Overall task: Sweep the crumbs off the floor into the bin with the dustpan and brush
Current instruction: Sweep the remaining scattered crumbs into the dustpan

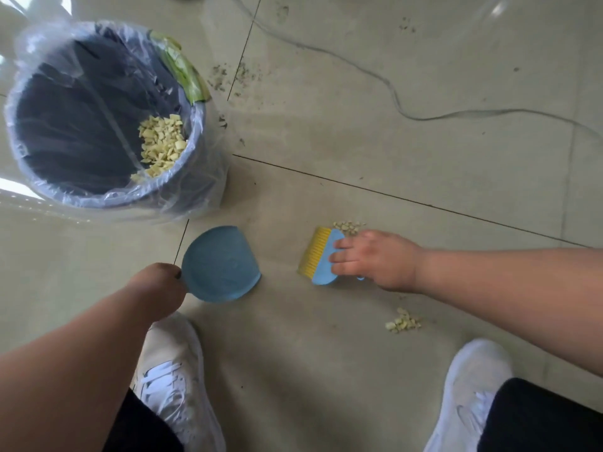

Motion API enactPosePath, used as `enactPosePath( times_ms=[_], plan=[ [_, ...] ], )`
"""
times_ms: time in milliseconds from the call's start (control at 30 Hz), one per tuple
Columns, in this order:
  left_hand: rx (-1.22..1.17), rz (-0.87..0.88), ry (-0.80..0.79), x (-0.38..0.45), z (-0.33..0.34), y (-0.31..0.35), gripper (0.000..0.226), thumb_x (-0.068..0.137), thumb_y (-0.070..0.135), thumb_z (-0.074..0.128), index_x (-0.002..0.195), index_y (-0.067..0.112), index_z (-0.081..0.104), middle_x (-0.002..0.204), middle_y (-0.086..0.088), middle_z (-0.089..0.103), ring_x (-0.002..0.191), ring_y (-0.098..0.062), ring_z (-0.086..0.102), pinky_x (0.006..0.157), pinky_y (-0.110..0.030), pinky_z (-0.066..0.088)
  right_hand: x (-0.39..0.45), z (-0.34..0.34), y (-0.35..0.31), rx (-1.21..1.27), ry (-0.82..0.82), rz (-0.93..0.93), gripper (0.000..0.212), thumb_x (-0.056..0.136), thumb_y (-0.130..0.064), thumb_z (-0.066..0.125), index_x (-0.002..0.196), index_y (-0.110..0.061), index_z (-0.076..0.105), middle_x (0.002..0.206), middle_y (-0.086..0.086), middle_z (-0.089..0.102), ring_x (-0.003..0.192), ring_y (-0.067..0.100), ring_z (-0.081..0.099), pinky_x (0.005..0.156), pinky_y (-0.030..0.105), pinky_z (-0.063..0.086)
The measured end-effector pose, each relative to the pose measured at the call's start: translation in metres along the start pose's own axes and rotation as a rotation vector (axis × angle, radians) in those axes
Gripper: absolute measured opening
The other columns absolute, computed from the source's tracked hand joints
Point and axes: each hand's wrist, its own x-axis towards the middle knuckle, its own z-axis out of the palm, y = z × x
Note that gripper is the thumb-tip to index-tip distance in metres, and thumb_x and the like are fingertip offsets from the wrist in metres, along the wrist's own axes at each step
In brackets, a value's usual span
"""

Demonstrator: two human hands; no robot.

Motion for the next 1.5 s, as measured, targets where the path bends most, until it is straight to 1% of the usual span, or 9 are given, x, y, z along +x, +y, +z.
enactPosePath(
  times_ms=[200,367,467,600,700,1000,1100,1267,1500],
  plan=[
    [0.035,0.07,-0.059,0.007,0.0,0.033,0.022,0.09,0.029,0.066,0.079,0.011,0.073,0.083,-0.008,0.076,0.086,-0.029,0.07,0.08,-0.037,0.058,-0.067,-0.01,0.036,0.047,0.071,0.147,0.046,0.093,-0.016,0.037,0.124,-0.025,0.07,0.136,-0.007,0.066,0.126,0.021,0.063,0.093,0.04,0.055],
    [-0.004,0.112,-0.069,0.014,0.005,0.061,0.021,0.088,0.026,0.063,0.08,0.009,0.072,0.082,-0.014,0.075,0.085,-0.037,0.071,0.08,-0.046,0.062,0.007,-0.04,0.086,0.22,0.354,0.637,0.059,0.075,-0.007,0.042,0.128,-0.016,0.067,0.128,0.01,0.069,0.115,0.035,0.064,0.097,0.046,0.052],
    [-0.027,0.114,-0.091,0.022,0.015,0.066,0.024,0.076,0.032,0.061,0.075,0.01,0.072,0.076,-0.018,0.075,0.07,-0.041,0.069,0.068,-0.05,0.061,0.025,-0.043,0.109,0.257,0.279,0.924,0.055,0.084,-0.004,0.05,0.134,-0.023,0.062,0.128,0.013,0.067,0.115,0.038,0.06,0.094,0.044,0.051],
    [-0.028,0.133,-0.162,0.025,0.031,0.074,0.028,0.073,0.029,0.06,0.08,0.005,0.071,0.07,-0.019,0.065,0.064,-0.031,0.057,0.061,-0.044,0.049,0.008,-0.02,0.083,0.219,0.17,0.822,0.056,0.081,-0.005,0.053,0.133,-0.023,0.062,0.133,0.01,0.065,0.121,0.035,0.058,0.098,0.043,0.05],
    [0.038,0.18,-0.186,0.014,0.037,0.09,0.022,0.085,0.021,0.062,0.086,0.001,0.071,0.076,-0.019,0.067,0.067,-0.03,0.057,0.066,-0.046,0.055,-0.033,0.008,0.028,0.171,0.106,0.662,0.055,0.074,-0.013,0.042,0.122,-0.022,0.068,0.125,0.001,0.07,0.116,0.028,0.064,0.09,0.046,0.05],
    [0.084,0.173,-0.283,-0.016,0.049,0.112,0.02,0.095,0.006,0.053,0.095,-0.006,0.069,0.07,-0.017,0.062,0.054,-0.028,0.057,0.053,-0.032,0.049,-0.127,0.057,-0.062,0.022,0.104,0.403,0.046,0.083,-0.016,0.042,0.12,-0.025,0.068,0.129,-0.003,0.068,0.119,0.023,0.065,0.091,0.042,0.046],
    [0.093,0.186,-0.275,-0.02,0.048,0.111,0.02,0.096,0.007,0.053,0.094,-0.005,0.069,0.073,-0.016,0.063,0.054,-0.028,0.058,0.05,-0.03,0.049,-0.119,0.042,-0.036,0.039,0.152,0.562,0.05,0.082,-0.017,0.043,0.126,-0.024,0.067,0.13,-0.002,0.067,0.119,0.023,0.062,0.093,0.043,0.039],
    [0.097,0.2,-0.245,-0.02,0.052,0.111,0.019,0.095,0.008,0.054,0.091,-0.003,0.07,0.07,-0.015,0.063,0.055,-0.026,0.055,0.05,-0.03,0.045,-0.096,0.006,0.029,0.157,0.228,1.093,0.061,0.077,-0.015,0.038,0.134,-0.026,0.057,0.134,0.004,0.063,0.123,0.031,0.053,0.097,0.044,0.032],
    [0.125,0.205,-0.294,-0.024,0.058,0.118,0.019,0.098,0.003,0.052,0.086,-0.002,0.066,0.073,-0.019,0.056,0.055,-0.025,0.048,0.044,-0.025,0.039,-0.088,0.025,0.004,0.226,0.073,1.118,0.059,0.082,-0.009,0.053,0.137,-0.03,0.051,0.138,0.002,0.058,0.125,0.029,0.049,0.098,0.044,0.032]
  ],
)
